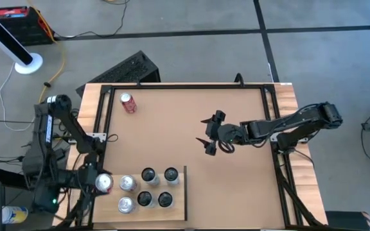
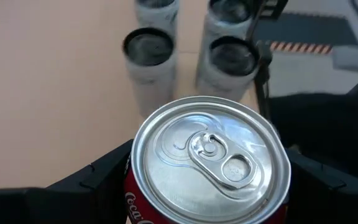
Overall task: Place canned beverage on shelf
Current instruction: Put the right red soda can on the shelf
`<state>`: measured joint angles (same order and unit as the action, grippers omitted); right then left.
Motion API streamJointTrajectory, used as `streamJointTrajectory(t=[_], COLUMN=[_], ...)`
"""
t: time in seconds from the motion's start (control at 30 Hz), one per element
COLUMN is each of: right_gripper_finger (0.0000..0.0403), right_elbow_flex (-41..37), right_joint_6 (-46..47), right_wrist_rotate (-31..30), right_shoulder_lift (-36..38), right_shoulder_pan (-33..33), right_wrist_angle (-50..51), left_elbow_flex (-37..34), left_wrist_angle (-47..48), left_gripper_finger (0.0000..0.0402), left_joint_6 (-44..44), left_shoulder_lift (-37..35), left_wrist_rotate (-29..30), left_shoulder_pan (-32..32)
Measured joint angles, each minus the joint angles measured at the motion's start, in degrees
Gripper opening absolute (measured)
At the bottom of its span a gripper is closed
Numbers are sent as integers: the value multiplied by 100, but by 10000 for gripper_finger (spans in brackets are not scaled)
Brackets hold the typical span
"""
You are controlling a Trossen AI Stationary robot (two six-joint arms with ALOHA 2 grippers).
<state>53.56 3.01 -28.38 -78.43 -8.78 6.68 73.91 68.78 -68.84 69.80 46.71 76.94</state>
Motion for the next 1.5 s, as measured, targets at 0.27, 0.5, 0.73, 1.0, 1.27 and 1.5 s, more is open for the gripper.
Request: streamJointTrajectory(t=[0.27, 0.5, 0.73, 1.0, 1.27, 1.5], right_gripper_finger=[382, 382, 382, 382, 382, 382], right_elbow_flex=[0, 0, 0, 0, 0, -2], right_joint_6=[1, 2, 36, 109, 105, 87], right_wrist_rotate=[11, 140, 138, 138, 141, 151], right_shoulder_lift=[0, 0, 0, 0, 0, 0], right_shoulder_pan=[-6, -21, -17, 8, 31, 31], right_wrist_angle=[-2, 17, 11, -11, -52, -46], left_elbow_flex=[-19, -406, -1379, -2138, -2596, -2978], left_wrist_angle=[1093, 826, 229, -775, -936, -1694], left_gripper_finger=[282, 282, 282, 282, 282, 282], left_joint_6=[-405, -582, -992, -827, -838, -709], left_shoulder_lift=[-630, -668, -773, -942, -957, -996], left_wrist_rotate=[9, -26, 214, 224, 256, 155], left_shoulder_pan=[1, 208, 525, 607, 607, 604])
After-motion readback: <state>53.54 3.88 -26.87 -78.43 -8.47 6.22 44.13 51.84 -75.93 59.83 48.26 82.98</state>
